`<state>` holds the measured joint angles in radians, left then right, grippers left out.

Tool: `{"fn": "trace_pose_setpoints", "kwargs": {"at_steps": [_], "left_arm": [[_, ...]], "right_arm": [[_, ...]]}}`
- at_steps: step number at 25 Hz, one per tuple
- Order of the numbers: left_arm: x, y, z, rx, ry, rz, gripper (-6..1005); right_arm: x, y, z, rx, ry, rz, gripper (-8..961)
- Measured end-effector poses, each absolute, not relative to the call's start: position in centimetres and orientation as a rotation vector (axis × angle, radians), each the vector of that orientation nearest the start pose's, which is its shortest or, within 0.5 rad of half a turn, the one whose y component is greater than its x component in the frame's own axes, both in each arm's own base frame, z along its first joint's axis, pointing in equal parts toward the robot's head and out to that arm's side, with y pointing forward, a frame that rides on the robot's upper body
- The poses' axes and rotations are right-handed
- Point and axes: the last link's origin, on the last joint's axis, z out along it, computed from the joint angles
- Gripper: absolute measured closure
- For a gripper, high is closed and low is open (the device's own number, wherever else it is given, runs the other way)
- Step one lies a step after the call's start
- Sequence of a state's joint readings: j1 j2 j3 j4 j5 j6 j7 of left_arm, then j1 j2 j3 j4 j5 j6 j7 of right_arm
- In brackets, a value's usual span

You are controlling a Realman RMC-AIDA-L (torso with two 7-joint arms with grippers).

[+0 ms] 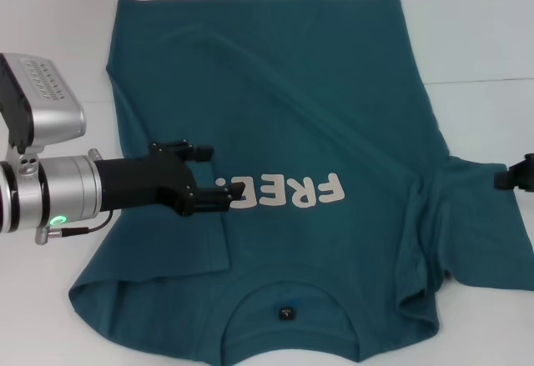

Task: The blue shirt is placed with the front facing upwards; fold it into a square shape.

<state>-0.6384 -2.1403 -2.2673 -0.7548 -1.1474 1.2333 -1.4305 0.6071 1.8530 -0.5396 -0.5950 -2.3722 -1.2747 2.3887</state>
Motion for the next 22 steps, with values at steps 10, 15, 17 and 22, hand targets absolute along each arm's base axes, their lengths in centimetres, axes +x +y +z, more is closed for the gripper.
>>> {"fn": "trace_pose_setpoints", "kwargs": {"at_steps": [10,15,17,22], "left_arm": [[-21.2,38.6,-2.7,-2.656,-0.433,-0.479,160],[-21.3,38.5,-2.9,-2.658,-0.435,-0.478,160],[-21.3,38.5,-3.0,-2.659,-0.434,-0.478,160],[-21.3,38.5,-3.0,-2.66,-0.434,-0.476,160]], "right_arm": [[36.4,37.0,12.8,-1.814,1.85,0.23,740],[36.5,36.7,11.9,-1.819,1.881,0.215,632],[36.6,36.5,11.8,-1.815,1.886,0.212,589],[37.0,36.3,11.7,-1.801,1.891,0.194,442]]}}
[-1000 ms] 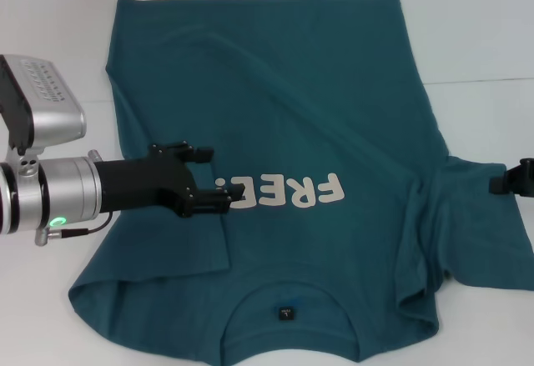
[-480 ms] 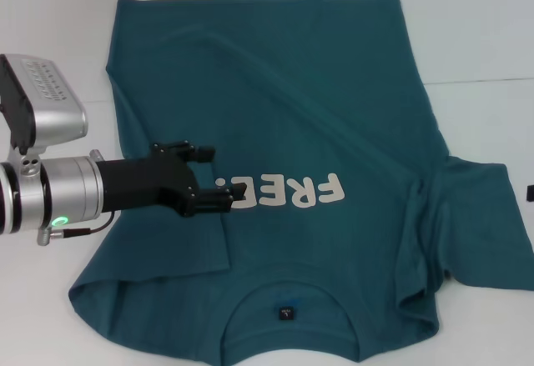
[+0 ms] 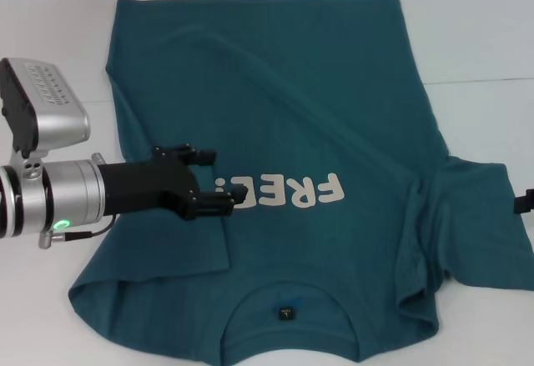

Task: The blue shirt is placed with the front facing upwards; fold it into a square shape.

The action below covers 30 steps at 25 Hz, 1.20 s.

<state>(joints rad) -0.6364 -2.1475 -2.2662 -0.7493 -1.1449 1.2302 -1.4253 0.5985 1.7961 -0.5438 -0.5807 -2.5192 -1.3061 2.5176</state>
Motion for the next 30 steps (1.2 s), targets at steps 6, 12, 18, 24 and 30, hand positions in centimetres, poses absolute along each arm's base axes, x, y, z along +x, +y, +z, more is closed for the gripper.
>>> {"fn": "trace_pose_setpoints", "kwargs": {"at_steps": [6,12,18,24,30], "left_arm": [[-21.4,38.4,-3.1,-2.665,-0.433,-0.471,160],[-21.4,38.4,-3.1,-2.666,-0.431,-0.469,160],[-21.5,38.5,-3.0,-2.666,-0.431,-0.464,160],[-21.5,38.5,-2.9,-2.665,-0.43,-0.461,160],[-21.5,38.5,-2.9,-2.666,-0.425,-0.46,160]], "right_arm": [[37.2,36.2,11.0,-1.789,1.888,0.195,214],[37.1,36.4,10.4,-1.79,1.884,0.198,122],[37.3,36.5,9.9,-1.78,1.886,0.2,124],[37.2,36.5,9.2,-1.783,1.889,0.206,124],[37.0,36.7,8.8,-1.78,1.894,0.22,125]]}}
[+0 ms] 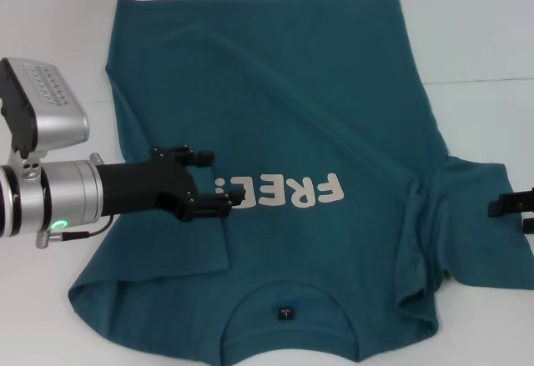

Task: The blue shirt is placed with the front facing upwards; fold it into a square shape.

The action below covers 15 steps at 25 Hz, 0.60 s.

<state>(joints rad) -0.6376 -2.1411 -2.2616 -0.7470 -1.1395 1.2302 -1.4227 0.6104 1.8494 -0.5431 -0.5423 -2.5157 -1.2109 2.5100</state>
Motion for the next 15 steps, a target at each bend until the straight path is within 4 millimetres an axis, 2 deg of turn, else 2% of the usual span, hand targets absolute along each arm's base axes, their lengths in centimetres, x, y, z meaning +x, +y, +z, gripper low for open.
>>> {"fn": "trace_pose_setpoints", "kwargs": {"at_steps": [15], "left_arm": [[-21.84,38.43,-2.77,-2.658,-0.437,-0.46,160]], "right_arm": [[36.83,36.84,9.59,-1.739,1.909,0.402,126]]}}
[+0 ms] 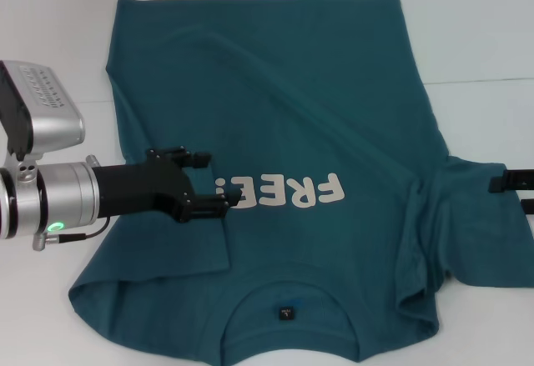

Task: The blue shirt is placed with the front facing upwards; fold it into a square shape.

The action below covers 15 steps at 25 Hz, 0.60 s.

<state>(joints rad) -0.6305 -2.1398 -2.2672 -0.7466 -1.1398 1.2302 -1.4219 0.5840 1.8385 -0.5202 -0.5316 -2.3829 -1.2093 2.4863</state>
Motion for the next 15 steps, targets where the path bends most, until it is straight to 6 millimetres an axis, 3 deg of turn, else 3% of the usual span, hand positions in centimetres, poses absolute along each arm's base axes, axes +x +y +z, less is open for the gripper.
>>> {"fn": "trace_pose_setpoints", "kwargs": {"at_steps": [15], "left_arm": [[-21.78,38.38,-2.91,-2.659,-0.427,-0.461,160]], "right_arm": [[36.93,36.54,9.0,-1.753,1.916,0.377,129]]}}
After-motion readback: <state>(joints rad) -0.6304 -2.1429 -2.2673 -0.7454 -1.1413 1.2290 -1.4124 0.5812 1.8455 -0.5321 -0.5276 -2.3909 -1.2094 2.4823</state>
